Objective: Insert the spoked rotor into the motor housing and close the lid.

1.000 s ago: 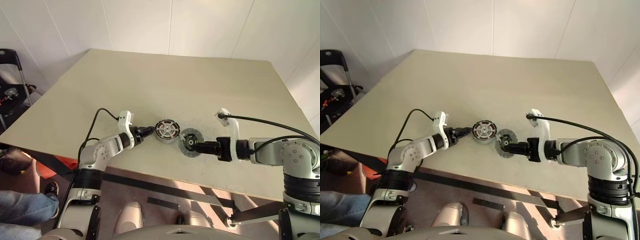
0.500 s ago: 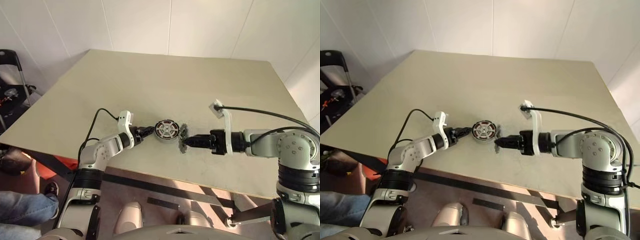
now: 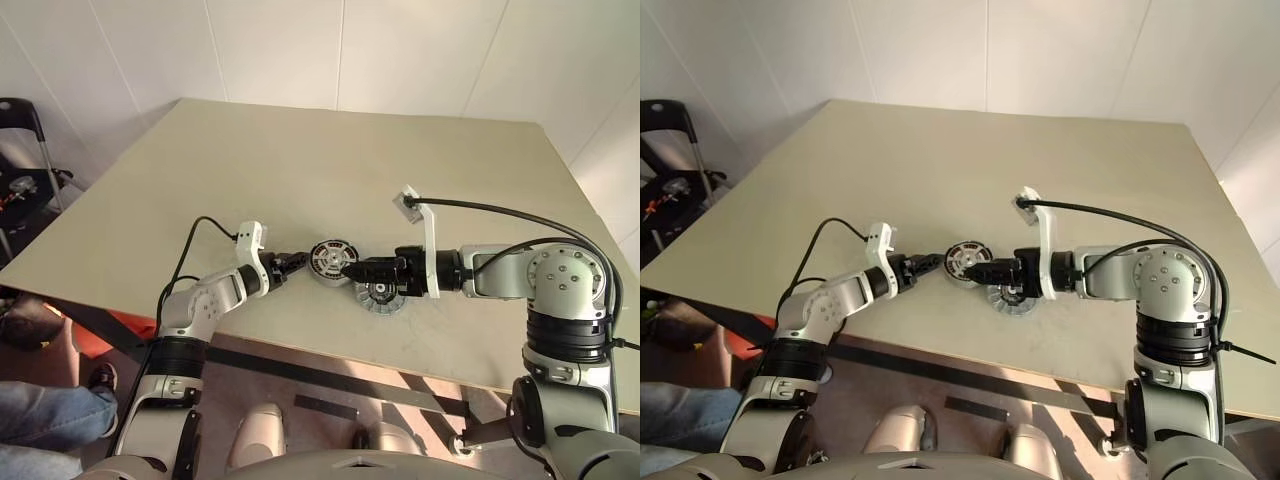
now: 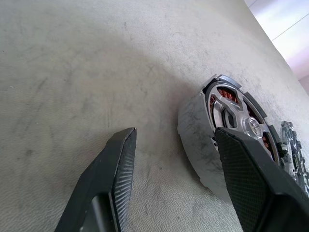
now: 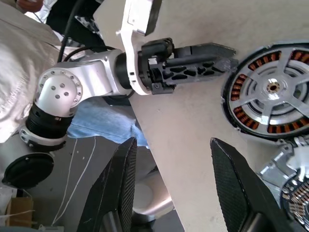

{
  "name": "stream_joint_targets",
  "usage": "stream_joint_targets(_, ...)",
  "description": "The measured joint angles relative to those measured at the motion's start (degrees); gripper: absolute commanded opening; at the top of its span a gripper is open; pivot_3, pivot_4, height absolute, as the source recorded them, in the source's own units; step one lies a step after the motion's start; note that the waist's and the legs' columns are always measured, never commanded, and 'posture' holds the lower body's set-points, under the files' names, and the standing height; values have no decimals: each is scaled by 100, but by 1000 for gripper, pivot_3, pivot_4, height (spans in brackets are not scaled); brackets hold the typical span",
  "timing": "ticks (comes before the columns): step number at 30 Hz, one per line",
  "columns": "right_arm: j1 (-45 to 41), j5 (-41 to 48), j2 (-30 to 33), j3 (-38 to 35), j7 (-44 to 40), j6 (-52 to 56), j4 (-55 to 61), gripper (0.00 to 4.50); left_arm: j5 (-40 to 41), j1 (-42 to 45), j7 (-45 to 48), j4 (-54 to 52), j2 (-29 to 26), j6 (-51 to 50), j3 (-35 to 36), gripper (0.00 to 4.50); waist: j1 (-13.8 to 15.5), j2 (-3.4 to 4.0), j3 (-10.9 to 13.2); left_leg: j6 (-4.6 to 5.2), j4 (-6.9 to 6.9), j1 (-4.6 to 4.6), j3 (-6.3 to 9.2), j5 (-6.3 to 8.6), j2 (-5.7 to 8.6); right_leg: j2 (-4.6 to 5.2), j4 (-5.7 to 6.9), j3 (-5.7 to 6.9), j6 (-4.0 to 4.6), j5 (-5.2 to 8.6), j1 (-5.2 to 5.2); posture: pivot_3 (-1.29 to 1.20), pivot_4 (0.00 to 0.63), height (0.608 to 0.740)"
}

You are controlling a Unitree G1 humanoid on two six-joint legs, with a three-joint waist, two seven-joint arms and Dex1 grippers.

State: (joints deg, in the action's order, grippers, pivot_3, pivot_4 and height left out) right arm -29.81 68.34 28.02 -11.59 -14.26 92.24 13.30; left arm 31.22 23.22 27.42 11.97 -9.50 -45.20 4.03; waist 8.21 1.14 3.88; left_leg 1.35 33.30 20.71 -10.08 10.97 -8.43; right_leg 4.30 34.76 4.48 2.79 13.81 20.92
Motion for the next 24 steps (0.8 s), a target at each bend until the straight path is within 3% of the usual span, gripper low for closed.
stream_joint_targets(8,308,-561,1146,-120,-364,-193,-1,2678,-5,3,0,72,24,52,-2,2765,17,-10,-10,0,-8,-17,0,0,0,-1,-7,0,-3,2,-15,0,0,740)
stream_joint_targets(17,1570,-139,1167,-304,-555,-1,217,2678,-12,31,2,156,50,105,-25,2765,39,4,-23,4,-9,-22,0,2,2,0,-17,1,-5,2,-21,0,0,740)
stream_joint_targets(24,1887,160,911,-351,-229,0,238,2678,-28,29,2,158,47,79,-28,2765,36,2,-41,5,-13,-26,-1,3,2,0,-25,3,-6,3,-24,0,0,740)
